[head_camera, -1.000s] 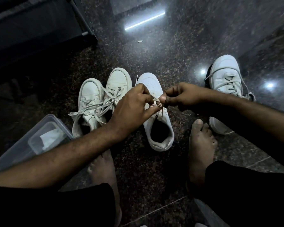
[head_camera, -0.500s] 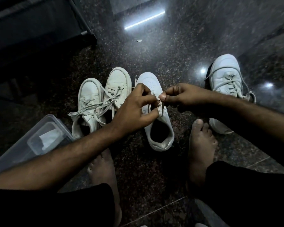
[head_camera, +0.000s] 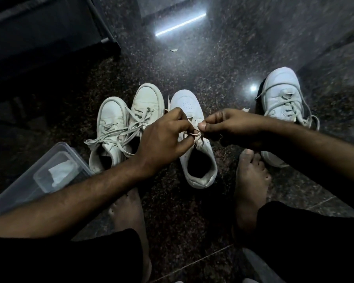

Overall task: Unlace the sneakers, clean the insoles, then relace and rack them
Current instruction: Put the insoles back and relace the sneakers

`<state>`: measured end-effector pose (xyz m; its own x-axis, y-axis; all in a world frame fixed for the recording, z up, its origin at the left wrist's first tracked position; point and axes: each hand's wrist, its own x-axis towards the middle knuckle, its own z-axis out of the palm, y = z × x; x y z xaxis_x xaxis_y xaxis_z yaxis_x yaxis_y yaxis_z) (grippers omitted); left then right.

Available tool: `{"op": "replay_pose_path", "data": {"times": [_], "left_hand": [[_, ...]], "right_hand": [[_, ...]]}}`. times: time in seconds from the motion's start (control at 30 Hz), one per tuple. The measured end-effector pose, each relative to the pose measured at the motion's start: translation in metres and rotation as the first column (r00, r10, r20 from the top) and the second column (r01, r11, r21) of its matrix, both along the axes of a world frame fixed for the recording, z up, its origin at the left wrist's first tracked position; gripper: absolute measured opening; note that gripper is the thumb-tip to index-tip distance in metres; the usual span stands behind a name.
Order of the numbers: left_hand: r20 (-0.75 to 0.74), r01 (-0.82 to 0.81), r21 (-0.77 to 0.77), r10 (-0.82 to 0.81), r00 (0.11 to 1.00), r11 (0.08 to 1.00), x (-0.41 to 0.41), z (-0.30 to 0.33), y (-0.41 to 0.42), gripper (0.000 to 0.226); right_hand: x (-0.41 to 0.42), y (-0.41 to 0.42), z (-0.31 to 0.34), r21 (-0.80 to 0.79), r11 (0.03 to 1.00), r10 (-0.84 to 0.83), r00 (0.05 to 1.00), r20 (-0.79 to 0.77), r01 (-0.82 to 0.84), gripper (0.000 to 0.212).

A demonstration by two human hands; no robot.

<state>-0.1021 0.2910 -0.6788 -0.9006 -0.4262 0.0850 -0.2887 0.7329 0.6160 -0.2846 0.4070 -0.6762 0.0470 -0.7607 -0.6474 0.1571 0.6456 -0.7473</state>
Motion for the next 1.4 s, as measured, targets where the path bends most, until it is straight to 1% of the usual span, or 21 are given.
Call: {"op": "replay_pose_path", "data": {"times": [0.1, 0.17, 0.2, 0.27, 0.33, 0.37, 0.4, 0.43, 0.47, 0.53, 0.57, 0.63, 0.73, 0.8, 0.87, 0.93, 1.03, 1.1, 1.17, 1.23, 1.4], "left_hand": [[-0.051, 0.031, 0.174, -0.022, 0.998, 0.984, -0.002, 0.000, -0.002, 0.017], [-0.124, -0.027, 0.463, 0.095, 0.988, 0.886, -0.006, 0.003, -0.003, 0.024], [-0.135, -0.092, 0.645, 0.231, 0.964, 0.759, -0.010, 0.008, -0.005, 0.026], [-0.061, -0.187, 0.894, 0.525, 0.849, 0.406, -0.018, 0.021, -0.013, 0.024], [0.081, -0.239, 0.961, 0.691, 0.718, 0.136, -0.023, 0.031, -0.027, 0.027], [0.128, -0.273, 0.958, 0.724, 0.677, 0.086, -0.023, 0.032, -0.036, 0.029], [0.146, -0.320, 0.942, 0.742, 0.655, 0.097, -0.021, 0.030, -0.043, 0.031], [0.137, -0.389, 0.904, 0.742, 0.656, 0.177, -0.018, 0.027, -0.047, 0.033], [0.114, -0.479, 0.813, 0.717, 0.688, 0.331, -0.014, 0.021, -0.048, 0.034], [0.105, -0.591, 0.409, 0.608, 0.787, 0.695, -0.004, 0.008, -0.046, 0.029], [0.115, -0.571, 0.169, 0.560, 0.821, 0.803, 0.000, 0.005, -0.044, 0.026], [0.094, -0.399, -0.169, 0.418, 0.904, 0.901, 0.003, 0.005, -0.041, 0.013], [0.162, -0.212, -0.449, 0.312, 0.936, 0.868, 0.001, 0.001, -0.038, 0.024], [0.165, -0.172, -0.492, 0.285, 0.944, 0.854, 0.001, -0.001, -0.034, 0.033], [0.151, -0.124, -0.429, 0.207, 0.967, 0.895, 0.002, -0.003, -0.025, 0.027], [0.180, -0.097, -0.208, 0.136, 0.974, 0.973, 0.004, -0.006, -0.015, 0.025], [0.373, -0.200, 0.171, 0.124, 0.919, 0.965, 0.005, -0.015, 0.001, 0.054], [0.493, -0.371, 0.450, 0.121, 0.862, 0.812, 0.004, -0.023, 0.010, 0.058], [0.526, -0.517, 0.635, 0.169, 0.833, 0.574, 0.002, -0.032, 0.015, 0.051], [0.509, -0.552, 0.725, 0.220, 0.832, 0.411, -0.002, -0.034, 0.016, 0.038], [0.390, -0.471, 0.835, 0.299, 0.871, 0.282, -0.013, -0.030, 0.016, 0.024]], "right_hand": [[-0.001, 0.000, -0.002, -0.044, 0.999, -0.033, 0.995, -0.099, 0.028, 0.031], [-0.004, 0.000, -0.004, -0.104, 0.994, -0.036, 0.987, -0.158, 0.020, 0.038], [-0.005, 0.001, -0.004, -0.120, 0.993, -0.023, 0.982, -0.188, 0.001, 0.040], [-0.008, 0.004, -0.003, -0.133, 0.989, 0.026, 0.960, -0.278, -0.065, 0.032], [-0.012, 0.007, -0.006, -0.121, 0.978, 0.106, 0.901, -0.420, -0.172, 0.022], [-0.014, 0.007, -0.009, -0.087, 0.967, 0.164, 0.850, -0.501, -0.238, 0.021], [-0.017, 0.008, -0.012, -0.033, 0.951, 0.230, 0.778, -0.585, -0.306, 0.022], [-0.018, 0.009, -0.016, 0.024, 0.929, 0.287, 0.682, -0.672, -0.368, 0.023], [-0.020, 0.010, -0.023, 0.084, 0.904, 0.328, 0.552, -0.767, -0.420, 0.023], [-0.020, 0.014, -0.030, 0.177, 0.868, 0.326, 0.263, -0.908, -0.464, 0.019], [-0.021, 0.016, -0.032, 0.216, 0.860, 0.304, 0.125, -0.944, -0.462, 0.016], [-0.019, 0.017, -0.030, 0.260, 0.860, 0.255, -0.072, -0.964, -0.438, 0.013], [-0.019, 0.015, -0.023, 0.252, 0.887, 0.191, -0.188, -0.963, -0.388, 0.010], [-0.016, 0.015, -0.023, 0.209, 0.924, 0.179, -0.121, -0.976, -0.321, 0.013], [-0.011, 0.016, -0.027, 0.100, 0.968, 0.120, 0.075, -0.990, -0.230, 0.018], [-0.003, 0.017, -0.032, 0.005, 0.994, 0.036, 0.296, -0.954, -0.106, 0.019], [0.008, 0.018, -0.037, 0.130, 0.991, 0.124, 0.474, -0.872, -0.019, 0.031], [0.018, 0.021, -0.039, 0.224, 0.975, 0.156, 0.683, -0.713, 0.011, 0.053], [0.023, 0.020, -0.044, 0.215, 0.966, -0.011, 0.852, -0.523, 0.144, 0.060], [0.026, 0.017, -0.048, 0.178, 0.939, -0.214, 0.903, -0.372, 0.296, 0.051], [0.029, 0.000, -0.041, 0.223, 0.875, -0.427, 0.902, -0.061, 0.429, 0.029]]}}
